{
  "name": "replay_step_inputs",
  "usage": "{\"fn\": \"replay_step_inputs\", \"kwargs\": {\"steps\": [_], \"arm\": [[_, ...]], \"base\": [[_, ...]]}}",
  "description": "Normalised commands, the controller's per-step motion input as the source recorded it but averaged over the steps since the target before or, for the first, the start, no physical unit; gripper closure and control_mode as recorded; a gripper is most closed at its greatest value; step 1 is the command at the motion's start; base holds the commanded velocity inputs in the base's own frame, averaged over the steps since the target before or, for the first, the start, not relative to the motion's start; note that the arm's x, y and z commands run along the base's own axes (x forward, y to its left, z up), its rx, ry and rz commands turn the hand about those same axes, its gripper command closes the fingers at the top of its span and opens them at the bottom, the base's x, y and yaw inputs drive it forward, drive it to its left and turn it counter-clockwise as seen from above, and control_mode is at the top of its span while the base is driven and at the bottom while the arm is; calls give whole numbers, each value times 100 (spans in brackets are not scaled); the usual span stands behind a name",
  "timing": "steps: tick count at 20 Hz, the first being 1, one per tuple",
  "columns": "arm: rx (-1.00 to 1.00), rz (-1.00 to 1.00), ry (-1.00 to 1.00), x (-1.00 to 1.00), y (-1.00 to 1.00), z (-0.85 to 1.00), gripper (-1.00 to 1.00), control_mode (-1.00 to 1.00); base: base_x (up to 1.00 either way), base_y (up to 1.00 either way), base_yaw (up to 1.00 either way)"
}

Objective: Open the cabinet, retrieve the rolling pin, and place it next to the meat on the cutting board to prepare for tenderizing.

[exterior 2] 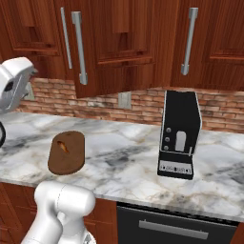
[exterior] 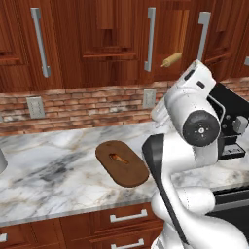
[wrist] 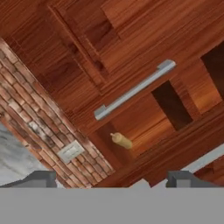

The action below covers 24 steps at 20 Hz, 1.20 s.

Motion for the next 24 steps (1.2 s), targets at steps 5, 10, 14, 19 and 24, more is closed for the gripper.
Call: {"fn": "replay_step_inputs", "kwargs": {"steps": [5,10,14,19,24], "arm": [[-14,-26,17,69,2,-4,-100,-100],[-13,-25,15,46,-4,-5,-100,-100],[-12,-11,6,21,-6,-15,-100,-100],[-7,-12,12,64,-8,-3,-100,-100],[-5,-10,13,71,-4,0,-100,-100]], "base": [[0,0,0],[0,0,0],[0,0,0],[0,0,0],[0,0,0]]}}
